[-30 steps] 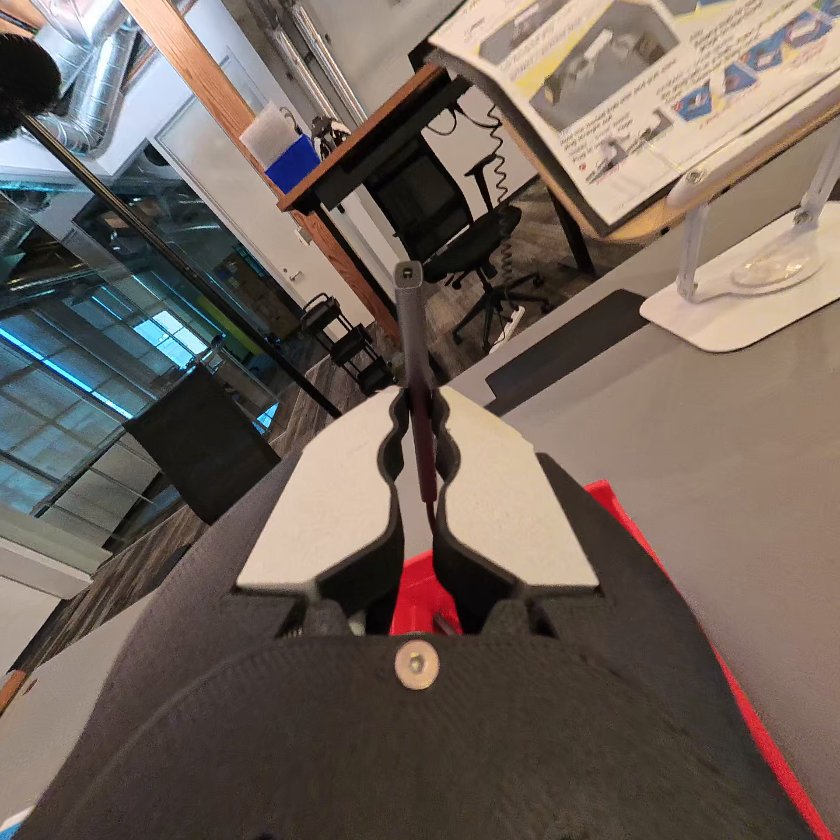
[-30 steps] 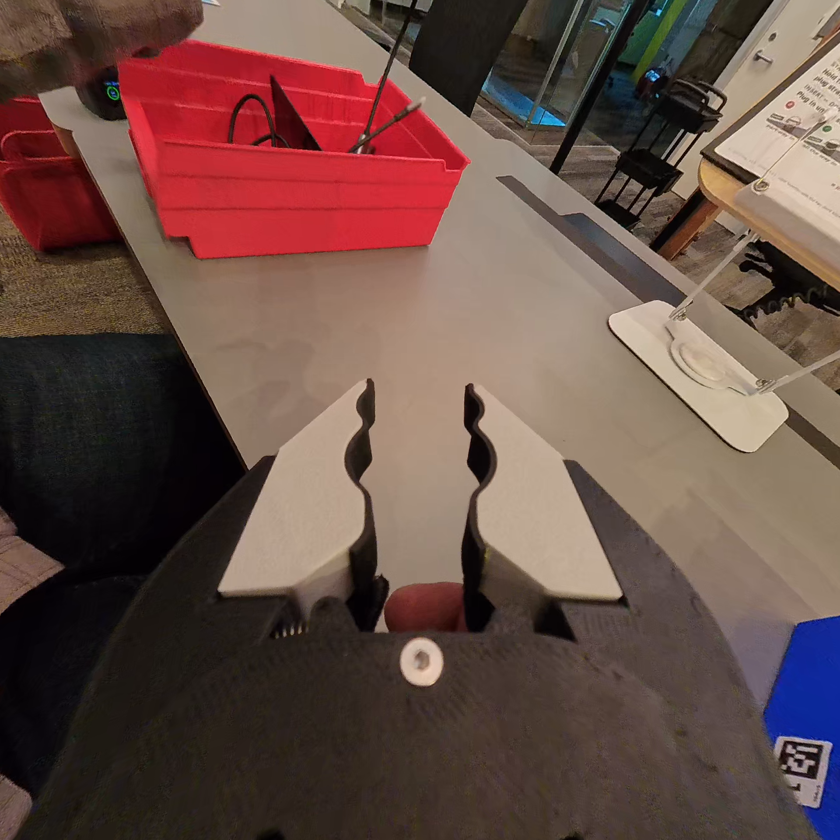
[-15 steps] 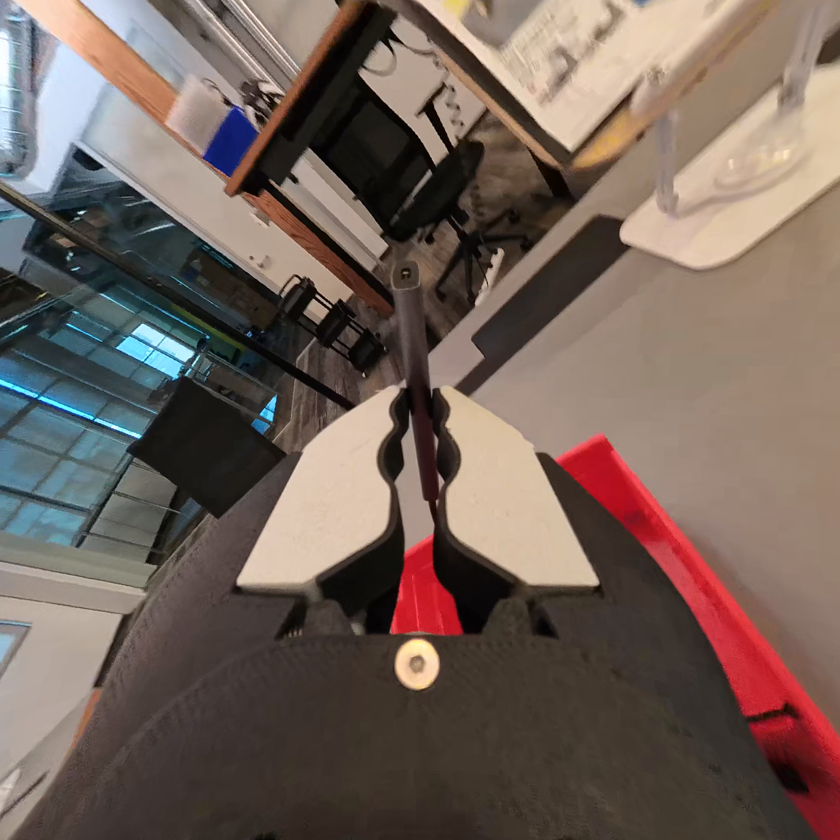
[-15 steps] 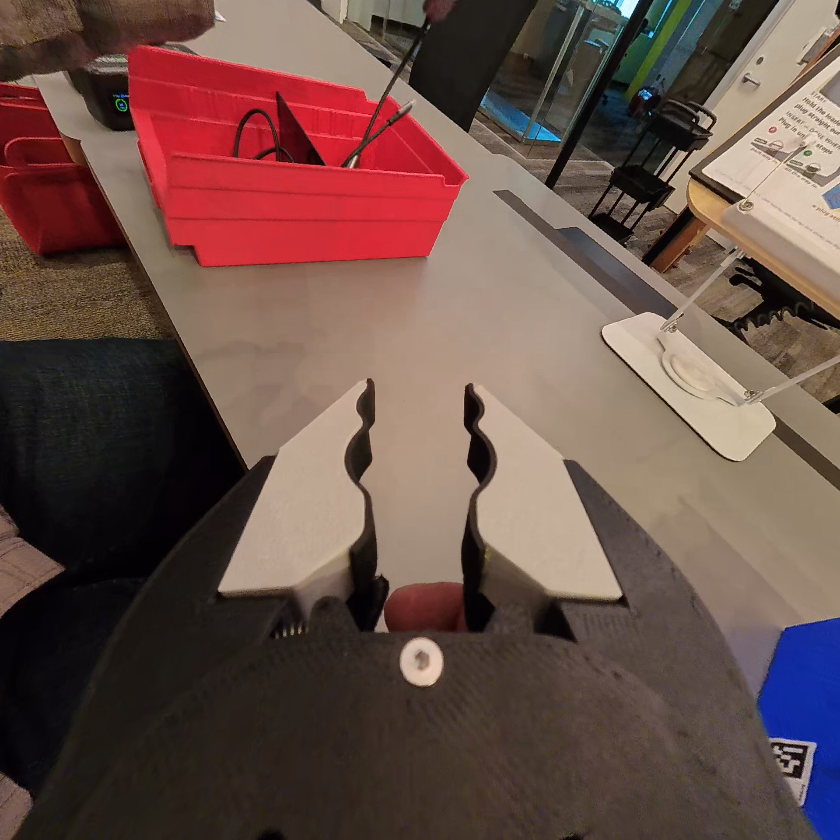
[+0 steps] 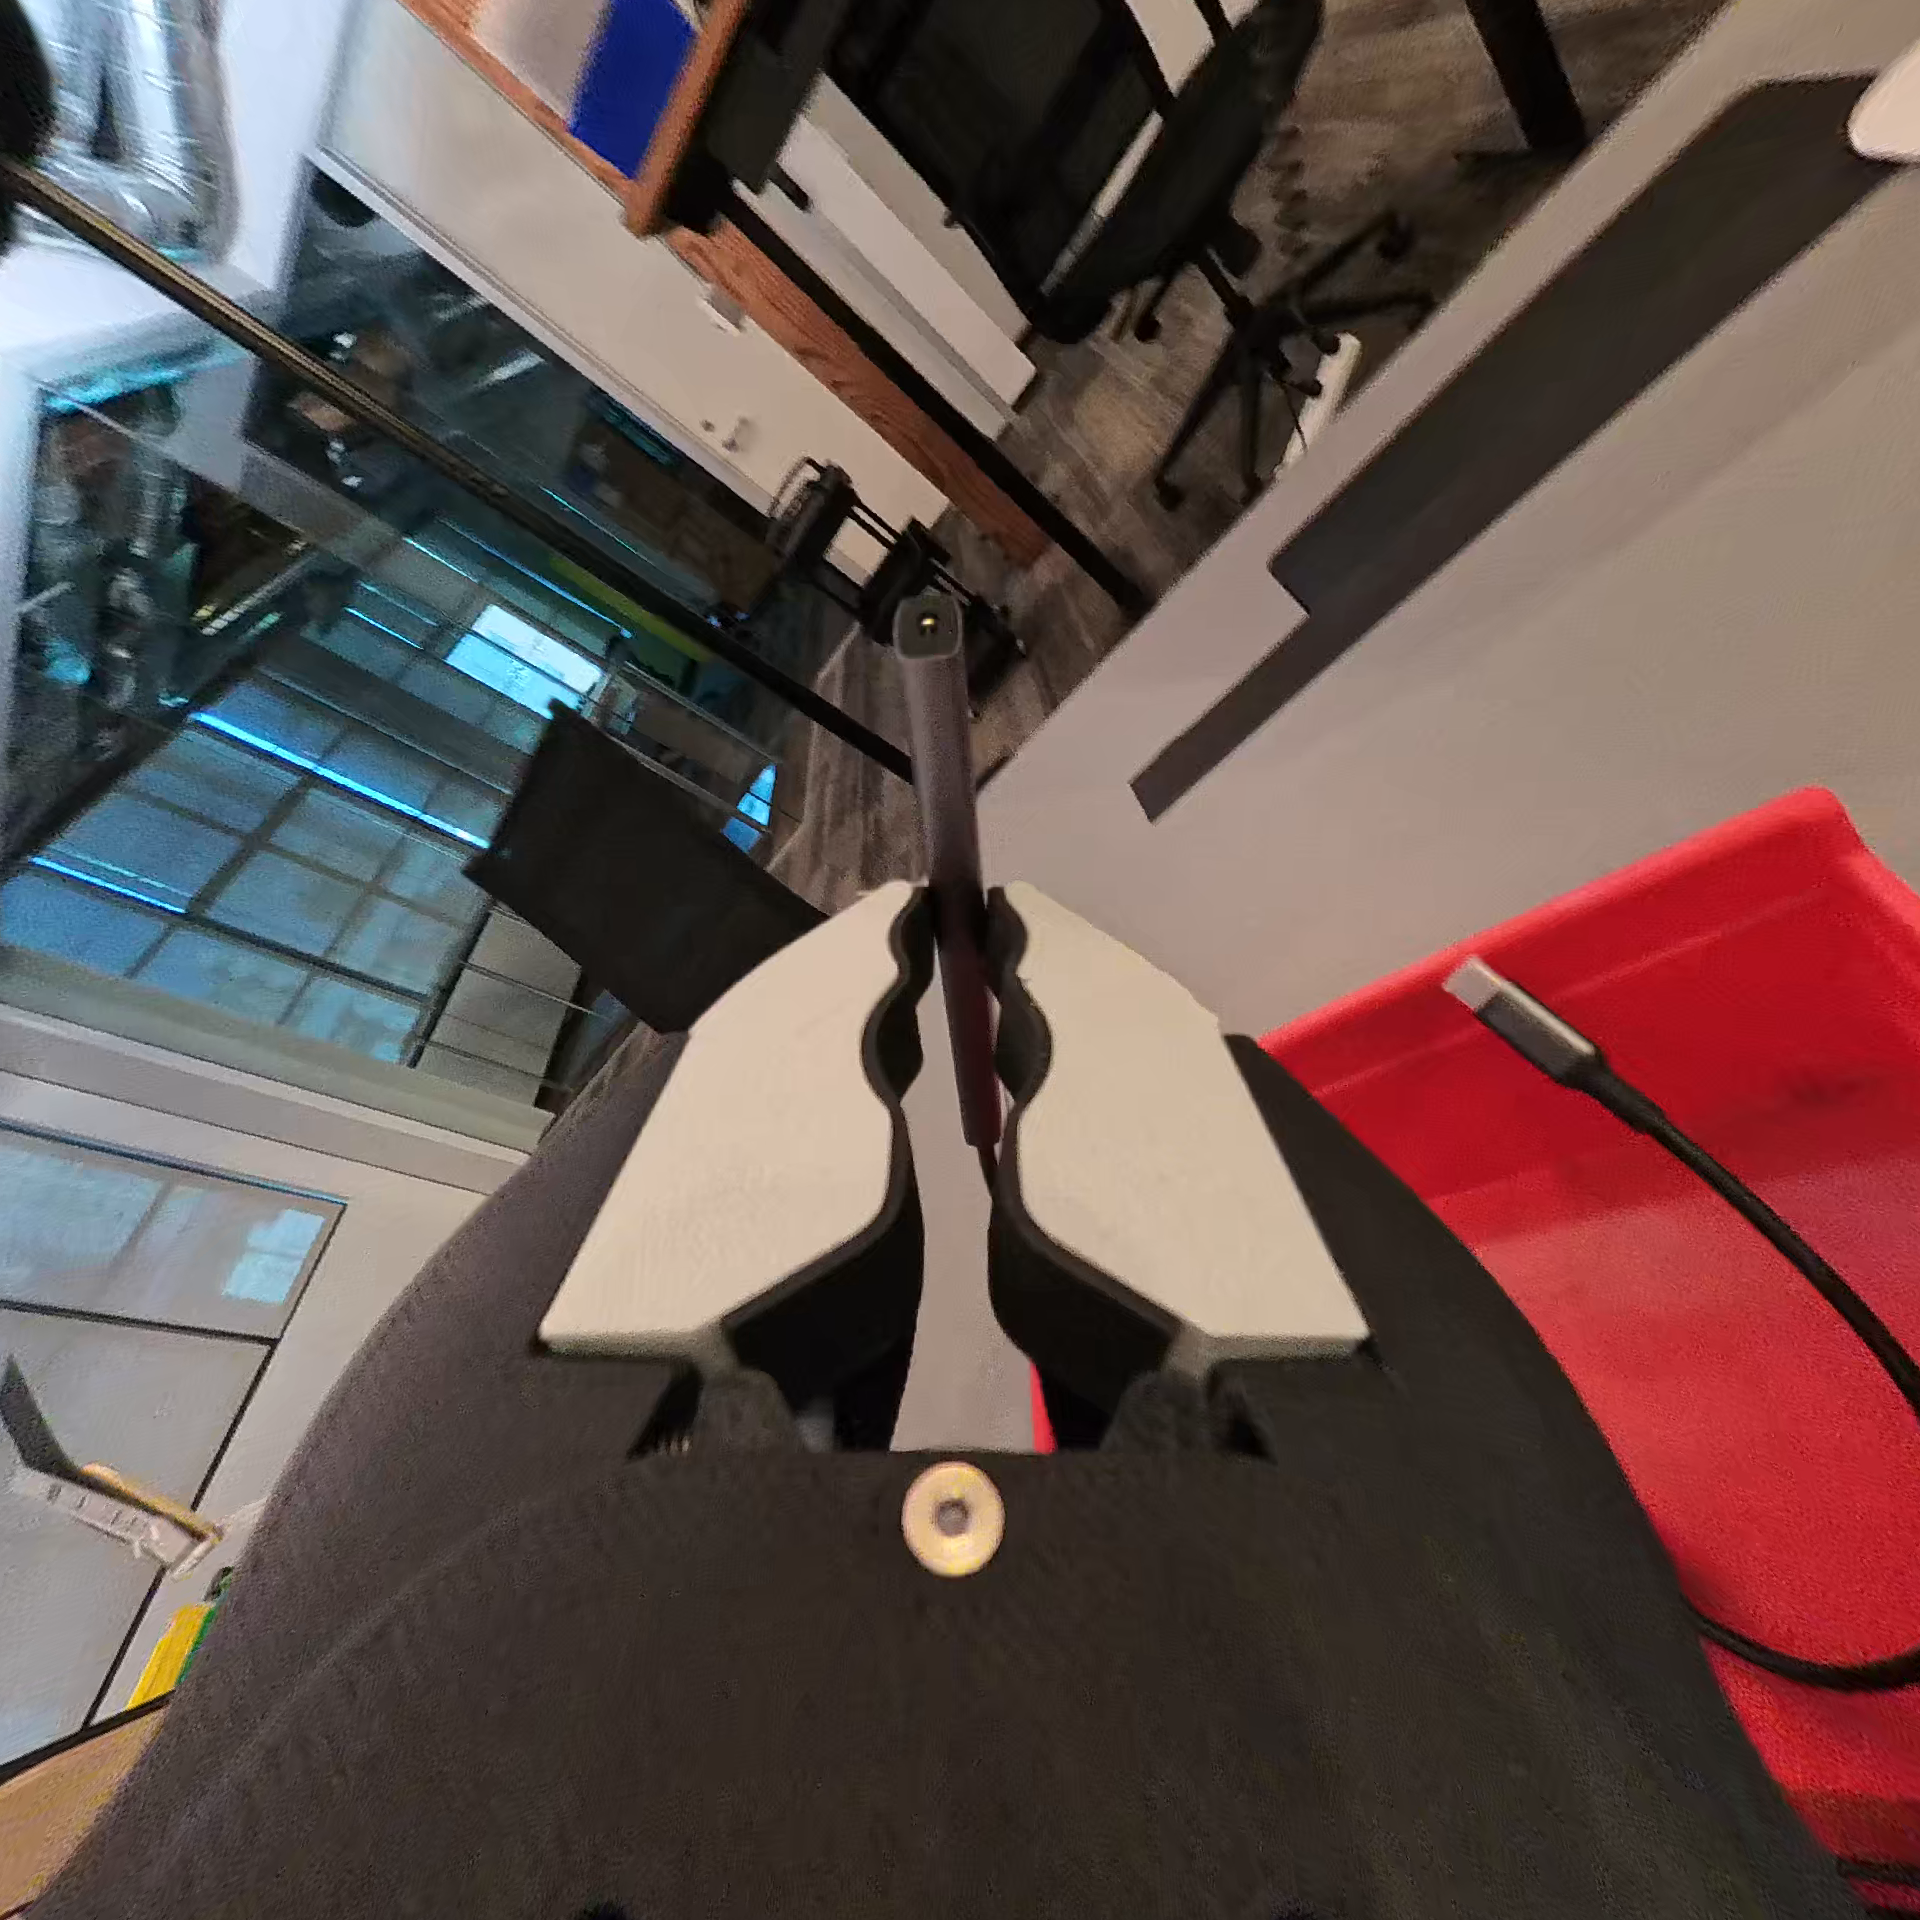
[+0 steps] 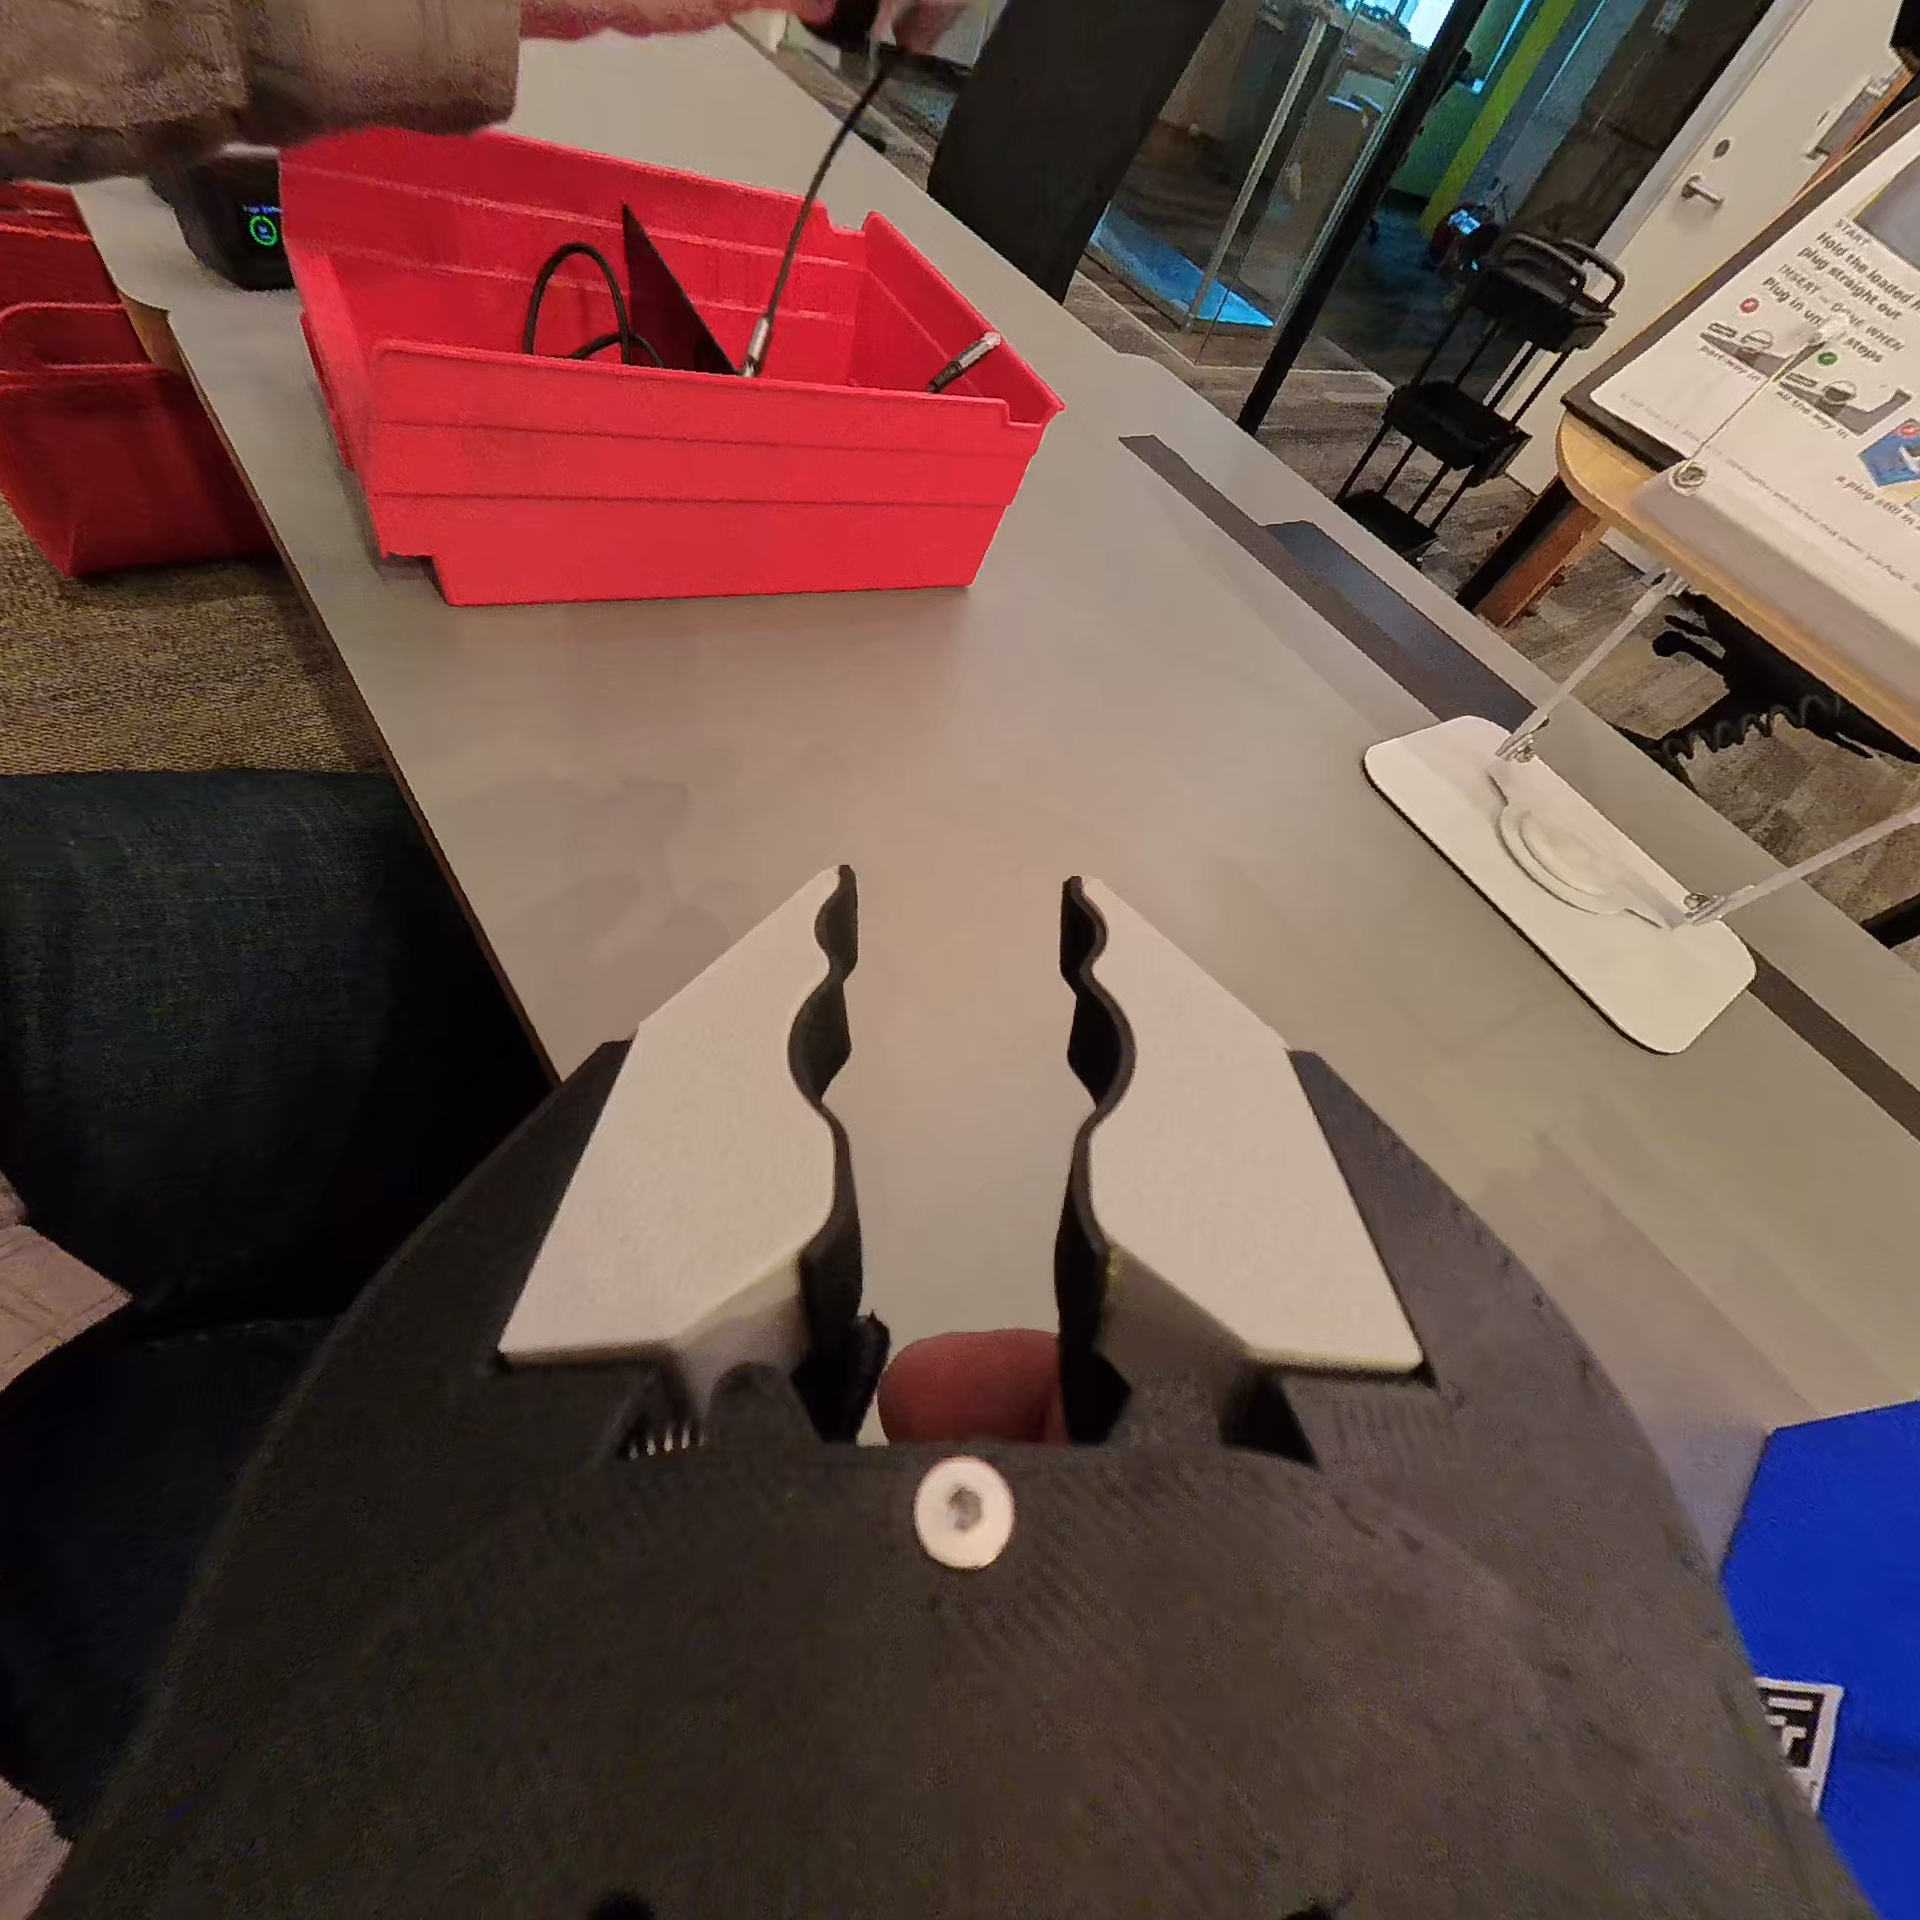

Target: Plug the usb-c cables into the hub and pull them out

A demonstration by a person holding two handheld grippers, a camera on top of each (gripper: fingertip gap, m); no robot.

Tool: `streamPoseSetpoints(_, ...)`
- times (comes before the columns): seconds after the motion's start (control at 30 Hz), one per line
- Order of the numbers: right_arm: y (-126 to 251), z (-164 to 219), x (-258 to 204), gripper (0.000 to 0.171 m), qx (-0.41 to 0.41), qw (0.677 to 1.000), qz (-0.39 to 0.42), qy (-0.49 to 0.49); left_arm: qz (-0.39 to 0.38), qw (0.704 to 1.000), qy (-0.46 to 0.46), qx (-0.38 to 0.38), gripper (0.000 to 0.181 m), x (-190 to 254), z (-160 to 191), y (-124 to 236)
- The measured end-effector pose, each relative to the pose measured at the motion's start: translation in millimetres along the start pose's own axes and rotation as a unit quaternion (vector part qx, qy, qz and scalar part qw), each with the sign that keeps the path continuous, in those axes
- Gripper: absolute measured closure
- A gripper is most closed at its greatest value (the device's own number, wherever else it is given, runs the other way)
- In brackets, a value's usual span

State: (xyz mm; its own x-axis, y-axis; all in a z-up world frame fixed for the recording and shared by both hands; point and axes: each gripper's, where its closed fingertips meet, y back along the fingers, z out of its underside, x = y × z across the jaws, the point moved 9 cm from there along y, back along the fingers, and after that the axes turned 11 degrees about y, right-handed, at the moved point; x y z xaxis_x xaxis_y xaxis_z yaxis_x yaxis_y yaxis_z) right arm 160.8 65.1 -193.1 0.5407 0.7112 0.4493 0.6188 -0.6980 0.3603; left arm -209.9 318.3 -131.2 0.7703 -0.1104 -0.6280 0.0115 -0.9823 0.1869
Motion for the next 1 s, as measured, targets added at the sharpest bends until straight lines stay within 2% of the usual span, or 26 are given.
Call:
streamPoseSetpoints(0.27, -2, -5, -4, 0.133, 0.012, 1.000, -0.009, 0.012, -0.035, 0.995, 0.018, 0.090, 0.172, -24, -53, 43)
streamPoseSetpoints(0.5, 4, -11, -2, 0.131, 0.021, 0.999, 0.000, 0.024, -0.007, 0.984, 0.045, 0.173, 0.172, -5, -113, 88)
streamPoseSetpoints(0.77, 13, -10, 4, 0.125, 0.024, 0.999, 0.020, 0.030, 0.121, 0.963, 0.089, 0.226, 0.172, 66, -169, 123)
streamPoseSetpoints(1.0, 12, 0, 16, 0.115, 0.003, 0.999, 0.034, 0.031, 0.213, 0.938, 0.165, 0.217, 0.172, 142, -177, 121)
